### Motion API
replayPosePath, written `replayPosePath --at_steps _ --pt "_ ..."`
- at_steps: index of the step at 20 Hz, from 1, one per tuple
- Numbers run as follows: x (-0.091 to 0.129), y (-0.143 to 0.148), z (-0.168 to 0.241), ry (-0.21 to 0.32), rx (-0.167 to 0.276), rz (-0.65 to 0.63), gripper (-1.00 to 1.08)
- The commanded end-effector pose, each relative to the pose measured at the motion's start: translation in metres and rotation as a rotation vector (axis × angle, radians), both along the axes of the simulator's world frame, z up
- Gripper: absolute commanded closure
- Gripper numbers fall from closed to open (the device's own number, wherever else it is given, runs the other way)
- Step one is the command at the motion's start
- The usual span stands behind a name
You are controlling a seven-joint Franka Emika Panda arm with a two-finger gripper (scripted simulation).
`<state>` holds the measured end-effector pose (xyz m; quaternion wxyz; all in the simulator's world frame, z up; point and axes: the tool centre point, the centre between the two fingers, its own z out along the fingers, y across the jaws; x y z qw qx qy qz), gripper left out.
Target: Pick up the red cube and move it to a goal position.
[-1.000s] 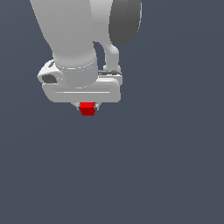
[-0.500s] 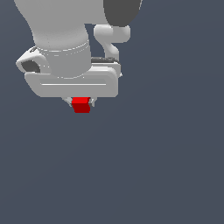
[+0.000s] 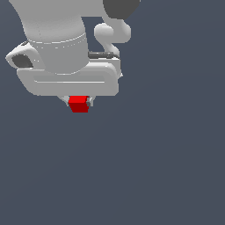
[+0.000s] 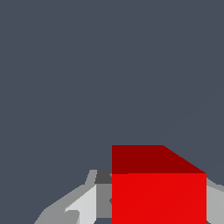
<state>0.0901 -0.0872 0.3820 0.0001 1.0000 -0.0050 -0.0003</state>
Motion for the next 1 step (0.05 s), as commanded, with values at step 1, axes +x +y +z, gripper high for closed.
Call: replayPosePath --at_steps 1 --pt "0.0006 -0.0001 0.0013 -0.001 0.000 0.000 1.08"
